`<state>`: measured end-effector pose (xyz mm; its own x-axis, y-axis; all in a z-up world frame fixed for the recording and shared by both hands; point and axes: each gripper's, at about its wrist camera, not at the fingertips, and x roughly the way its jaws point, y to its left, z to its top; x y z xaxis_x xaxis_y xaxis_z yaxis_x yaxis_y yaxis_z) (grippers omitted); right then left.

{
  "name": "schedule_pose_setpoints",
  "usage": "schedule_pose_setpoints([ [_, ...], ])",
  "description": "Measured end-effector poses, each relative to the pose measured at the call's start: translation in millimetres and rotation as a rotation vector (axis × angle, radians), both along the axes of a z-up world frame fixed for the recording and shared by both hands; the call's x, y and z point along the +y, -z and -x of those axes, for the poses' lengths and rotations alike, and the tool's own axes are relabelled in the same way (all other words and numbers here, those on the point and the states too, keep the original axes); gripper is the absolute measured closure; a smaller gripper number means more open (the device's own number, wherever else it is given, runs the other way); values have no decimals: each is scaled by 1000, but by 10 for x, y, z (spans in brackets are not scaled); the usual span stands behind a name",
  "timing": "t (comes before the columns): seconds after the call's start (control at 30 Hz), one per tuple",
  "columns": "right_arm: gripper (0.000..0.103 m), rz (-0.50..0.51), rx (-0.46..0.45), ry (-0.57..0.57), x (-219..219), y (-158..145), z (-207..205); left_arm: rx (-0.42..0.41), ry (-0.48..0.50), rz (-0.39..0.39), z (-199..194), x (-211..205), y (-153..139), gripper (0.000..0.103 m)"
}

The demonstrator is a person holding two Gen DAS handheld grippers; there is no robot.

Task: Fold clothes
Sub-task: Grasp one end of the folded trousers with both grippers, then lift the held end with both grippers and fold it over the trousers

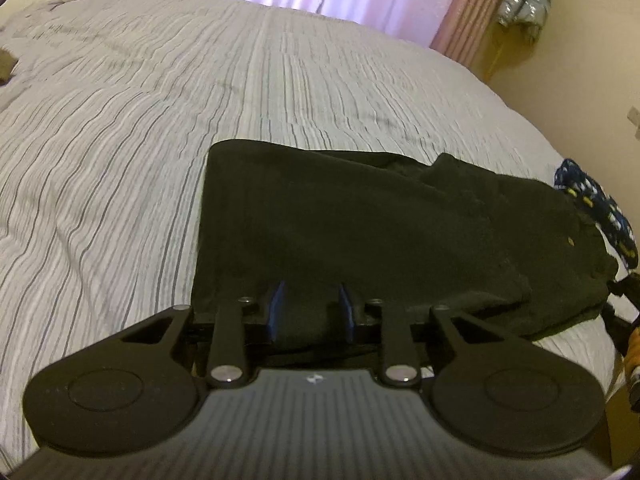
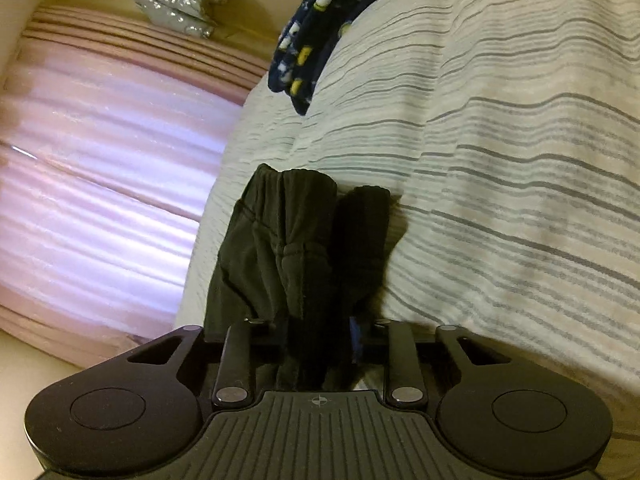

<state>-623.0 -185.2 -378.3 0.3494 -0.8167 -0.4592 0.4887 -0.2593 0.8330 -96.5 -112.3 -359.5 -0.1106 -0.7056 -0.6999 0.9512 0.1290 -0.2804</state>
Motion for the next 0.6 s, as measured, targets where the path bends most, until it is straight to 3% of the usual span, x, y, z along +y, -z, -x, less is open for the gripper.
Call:
schedule_pose_setpoints([
  [0.1, 82, -37, 115, -16, -76, -141, -100, 64, -18, 14, -114, 37, -42, 81],
  [0.2, 84, -49, 349, -55, -167, -385, -341, 110, -38, 38, -248, 112, -106, 81],
  [0.3, 87, 9, 618, -72, -146, -742, -763, 121, -52, 68, -386, 214, -188, 81],
  [0.47, 90, 324, 1120, -187, 36, -1318, -1916, 198, -100, 91, -692, 378, -210, 81],
  [0.6, 89, 637, 1378, -381, 457, -1379, -2888, 268, -153, 87, -948, 497, -145, 81],
])
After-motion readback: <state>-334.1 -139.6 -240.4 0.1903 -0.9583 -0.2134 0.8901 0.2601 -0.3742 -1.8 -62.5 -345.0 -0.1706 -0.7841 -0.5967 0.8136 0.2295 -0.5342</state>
